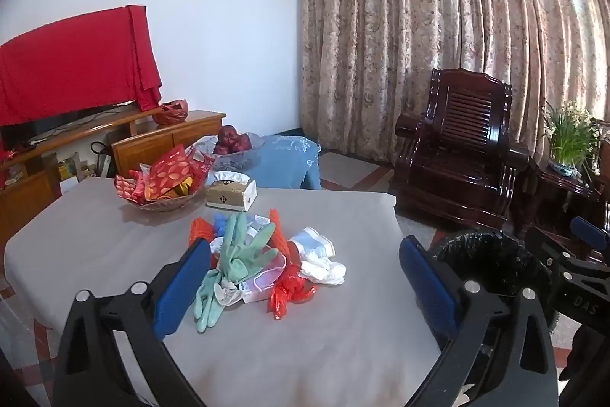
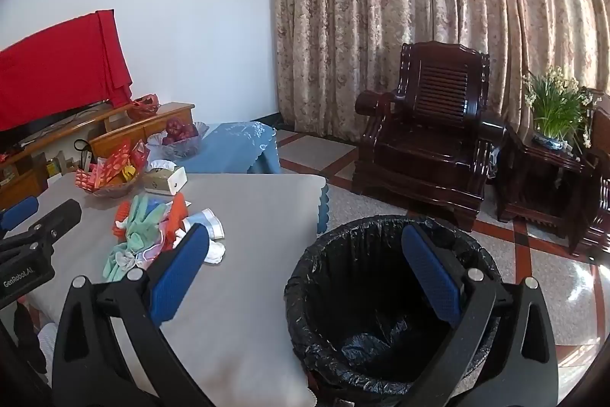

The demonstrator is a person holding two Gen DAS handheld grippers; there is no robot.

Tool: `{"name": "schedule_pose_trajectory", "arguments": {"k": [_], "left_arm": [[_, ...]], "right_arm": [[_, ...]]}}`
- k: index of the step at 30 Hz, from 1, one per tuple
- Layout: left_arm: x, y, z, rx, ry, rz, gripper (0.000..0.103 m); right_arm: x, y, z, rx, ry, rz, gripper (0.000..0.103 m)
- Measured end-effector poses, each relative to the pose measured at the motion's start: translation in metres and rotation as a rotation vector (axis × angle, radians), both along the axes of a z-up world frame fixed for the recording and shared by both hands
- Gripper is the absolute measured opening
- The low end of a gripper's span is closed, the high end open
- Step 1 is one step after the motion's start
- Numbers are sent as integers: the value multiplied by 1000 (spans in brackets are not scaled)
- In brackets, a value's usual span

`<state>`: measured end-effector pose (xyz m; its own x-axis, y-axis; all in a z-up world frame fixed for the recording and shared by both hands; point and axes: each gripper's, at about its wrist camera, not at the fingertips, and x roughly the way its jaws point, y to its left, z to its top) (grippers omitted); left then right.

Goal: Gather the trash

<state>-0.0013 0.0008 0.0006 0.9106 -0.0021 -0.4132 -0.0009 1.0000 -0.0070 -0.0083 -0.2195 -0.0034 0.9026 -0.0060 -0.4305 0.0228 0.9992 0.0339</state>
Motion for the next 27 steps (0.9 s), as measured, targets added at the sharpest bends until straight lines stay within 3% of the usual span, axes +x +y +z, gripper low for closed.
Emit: {"name": "schedule_pose_trajectory", "arguments": {"k": [27], "left_arm": [[-3, 8, 9, 1, -4, 1, 97]], "right_arm": [[2, 3, 1, 1, -2, 4, 98]]}}
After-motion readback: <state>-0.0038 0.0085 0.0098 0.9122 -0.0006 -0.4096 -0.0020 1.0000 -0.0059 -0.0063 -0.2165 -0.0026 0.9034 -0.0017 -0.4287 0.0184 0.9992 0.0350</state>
